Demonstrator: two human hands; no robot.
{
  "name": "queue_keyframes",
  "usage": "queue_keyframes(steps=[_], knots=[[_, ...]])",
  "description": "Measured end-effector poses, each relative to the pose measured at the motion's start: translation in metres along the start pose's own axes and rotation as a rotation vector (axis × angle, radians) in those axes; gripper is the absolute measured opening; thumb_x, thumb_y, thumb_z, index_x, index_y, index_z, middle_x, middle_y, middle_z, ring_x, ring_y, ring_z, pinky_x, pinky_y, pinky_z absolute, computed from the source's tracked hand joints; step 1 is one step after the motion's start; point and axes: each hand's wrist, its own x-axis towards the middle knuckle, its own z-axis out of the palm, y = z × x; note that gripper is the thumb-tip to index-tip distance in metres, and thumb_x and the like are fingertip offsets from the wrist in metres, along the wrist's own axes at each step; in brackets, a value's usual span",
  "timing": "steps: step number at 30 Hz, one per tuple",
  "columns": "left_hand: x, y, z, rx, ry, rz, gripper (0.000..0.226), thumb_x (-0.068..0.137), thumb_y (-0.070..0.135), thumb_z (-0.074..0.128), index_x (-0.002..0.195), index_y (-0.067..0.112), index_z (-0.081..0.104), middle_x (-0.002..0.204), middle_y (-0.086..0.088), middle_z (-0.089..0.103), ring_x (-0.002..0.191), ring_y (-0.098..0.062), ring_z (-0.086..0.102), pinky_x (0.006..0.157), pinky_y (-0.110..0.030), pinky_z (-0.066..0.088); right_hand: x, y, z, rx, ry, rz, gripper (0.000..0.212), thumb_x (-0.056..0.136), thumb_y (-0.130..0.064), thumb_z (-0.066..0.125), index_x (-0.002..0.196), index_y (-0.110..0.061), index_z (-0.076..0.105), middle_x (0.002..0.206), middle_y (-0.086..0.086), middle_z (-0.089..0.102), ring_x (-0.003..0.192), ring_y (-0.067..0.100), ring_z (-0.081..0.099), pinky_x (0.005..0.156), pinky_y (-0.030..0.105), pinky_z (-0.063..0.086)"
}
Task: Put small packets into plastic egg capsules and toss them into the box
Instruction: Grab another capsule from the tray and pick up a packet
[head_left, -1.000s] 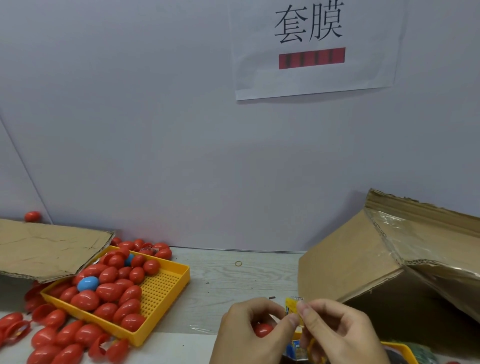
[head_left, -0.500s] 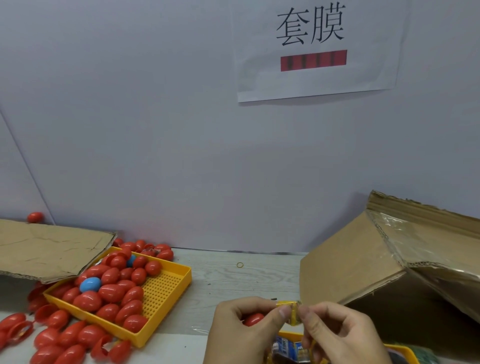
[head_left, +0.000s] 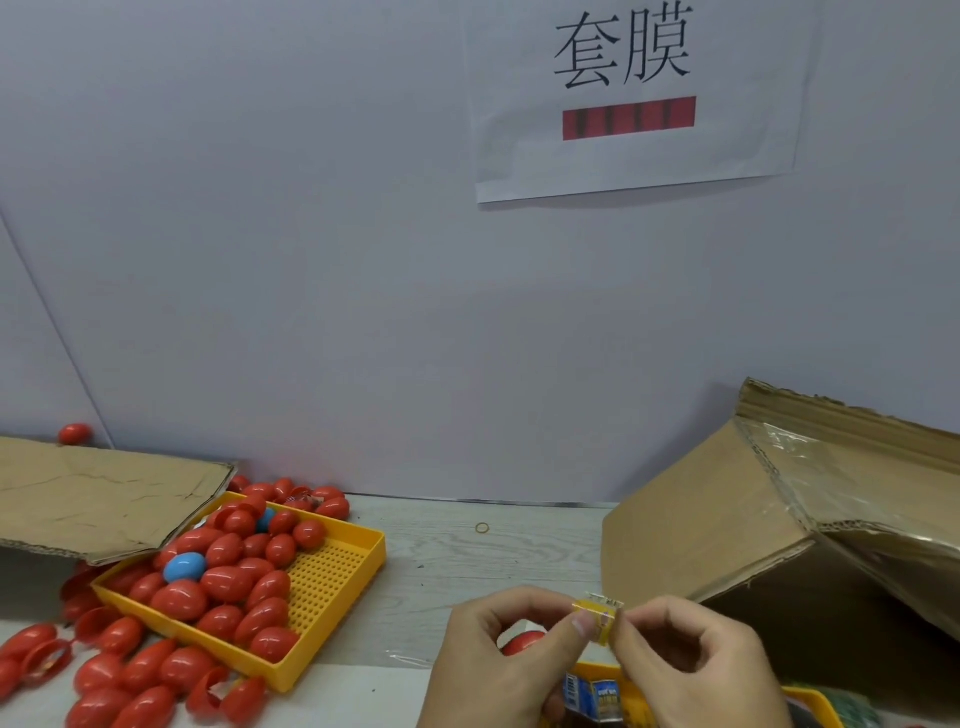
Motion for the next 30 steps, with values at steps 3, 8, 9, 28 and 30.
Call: queue_keyframes(steps=[3, 8, 9, 28, 30], knots=[[0.0012, 0.0001, -0.0029, -0.04, 0.017, -0.023, 0.004, 0.077, 0.015, 0.079, 0.076, 0.012, 0.078, 0.06, -0.002, 0.063, 0.045, -0.015, 0.053, 0.048, -0.021, 0.045, -0.0011, -0.0009, 0.0021, 0.008, -0.072, 0.022, 0.018, 0.065, -0.018, 0.086, 0.057, -0.01, 0.072, 0.054, 0.009, 0.066, 0.052, 0.012, 0.061, 0.055, 0.022, 0.047], [0.0003, 0.004, -0.0039, -0.092, -0.073, -0.019, 0.029, 0.056, 0.033, 0.081, 0.074, 0.01, 0.078, 0.063, -0.007, 0.065, 0.047, -0.016, 0.054, 0.047, -0.021, 0.044, 0.0008, -0.0033, -0.0015, 0.053, -0.087, 0.064, 0.028, 0.07, -0.011, 0.081, 0.047, -0.009, 0.067, 0.049, 0.009, 0.062, 0.04, 0.006, 0.051, 0.044, 0.017, 0.04], [-0.0005, 0.0042, -0.0032, -0.091, -0.09, -0.017, 0.031, 0.056, 0.035, 0.08, 0.074, 0.01, 0.078, 0.057, -0.007, 0.062, 0.046, -0.015, 0.054, 0.046, -0.02, 0.043, 0.0007, -0.0039, -0.0024, 0.05, -0.097, 0.073, 0.029, 0.072, -0.009, 0.08, 0.046, -0.01, 0.066, 0.049, 0.009, 0.062, 0.038, 0.006, 0.051, 0.046, 0.02, 0.04], [0.0053, -0.0032, -0.0048, -0.092, 0.123, 0.082, 0.014, 0.081, 0.012, 0.074, 0.068, 0.015, 0.076, 0.068, -0.014, 0.071, 0.037, -0.02, 0.048, 0.04, -0.02, 0.038, -0.0003, -0.0036, -0.0024, 0.218, -0.177, 0.108, 0.024, 0.071, -0.017, 0.079, 0.077, 0.002, 0.064, 0.055, 0.013, 0.062, 0.043, 0.015, 0.055, 0.043, 0.024, 0.041], [0.0071, -0.0053, -0.0066, -0.087, 0.182, 0.081, 0.016, 0.082, 0.012, 0.074, 0.068, 0.017, 0.077, 0.067, -0.012, 0.071, 0.037, -0.019, 0.048, 0.04, -0.02, 0.039, -0.0013, -0.0031, -0.002, 0.245, -0.2, 0.087, 0.016, 0.072, -0.013, 0.078, 0.079, -0.002, 0.068, 0.057, 0.014, 0.064, 0.042, 0.015, 0.055, 0.041, 0.021, 0.042]])
